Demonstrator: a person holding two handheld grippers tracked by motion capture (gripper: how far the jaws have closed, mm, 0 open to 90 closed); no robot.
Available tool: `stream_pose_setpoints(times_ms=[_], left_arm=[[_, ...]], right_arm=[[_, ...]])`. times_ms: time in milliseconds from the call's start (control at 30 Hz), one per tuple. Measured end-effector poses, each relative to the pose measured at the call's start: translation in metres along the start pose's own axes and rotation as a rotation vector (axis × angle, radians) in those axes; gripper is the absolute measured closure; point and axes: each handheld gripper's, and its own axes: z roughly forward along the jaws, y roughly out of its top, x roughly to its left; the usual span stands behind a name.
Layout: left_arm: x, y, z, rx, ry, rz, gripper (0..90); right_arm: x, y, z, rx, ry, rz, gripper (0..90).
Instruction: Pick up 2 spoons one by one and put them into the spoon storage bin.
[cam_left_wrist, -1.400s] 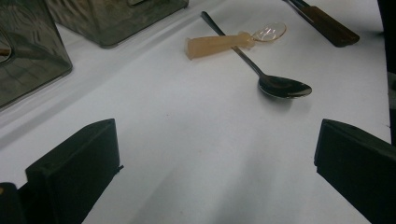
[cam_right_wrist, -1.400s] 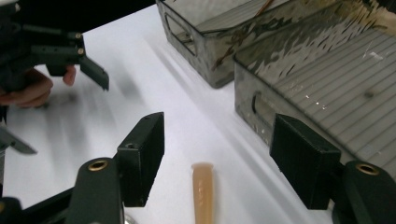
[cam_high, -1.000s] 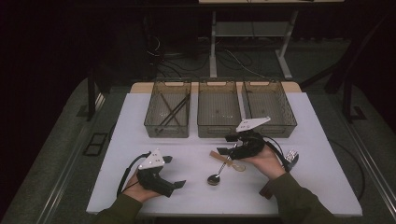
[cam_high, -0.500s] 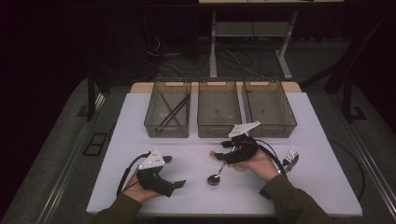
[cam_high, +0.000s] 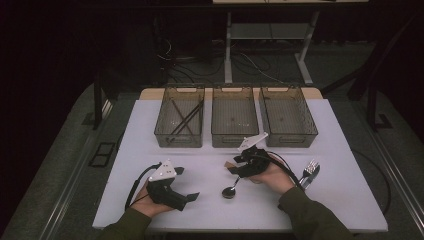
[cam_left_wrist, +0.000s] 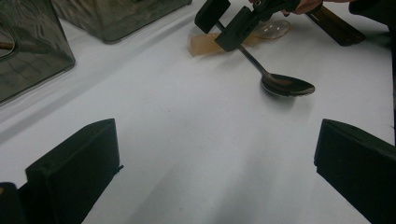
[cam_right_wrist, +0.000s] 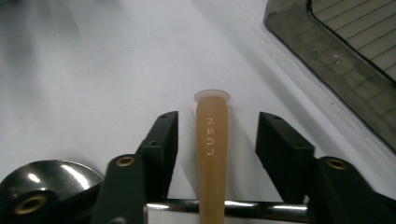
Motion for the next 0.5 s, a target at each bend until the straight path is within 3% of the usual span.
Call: stream_pose_setpoints(times_ms=[300, 500], left_arm=[[-0.0005, 0.0001, 0.0005, 0.006, 0.003, 0.005, 0.0], [-0.0004, -0.0003, 0.0015, 0.011, 0.004, 0.008, 0.0]], right_arm=[[0.0052, 0.0004, 0.0050, 0.013, -0.017, -0.031, 61.5], [0.0090, 0.0004, 0.0063, 0.018, -0.038, -0.078, 66.4]])
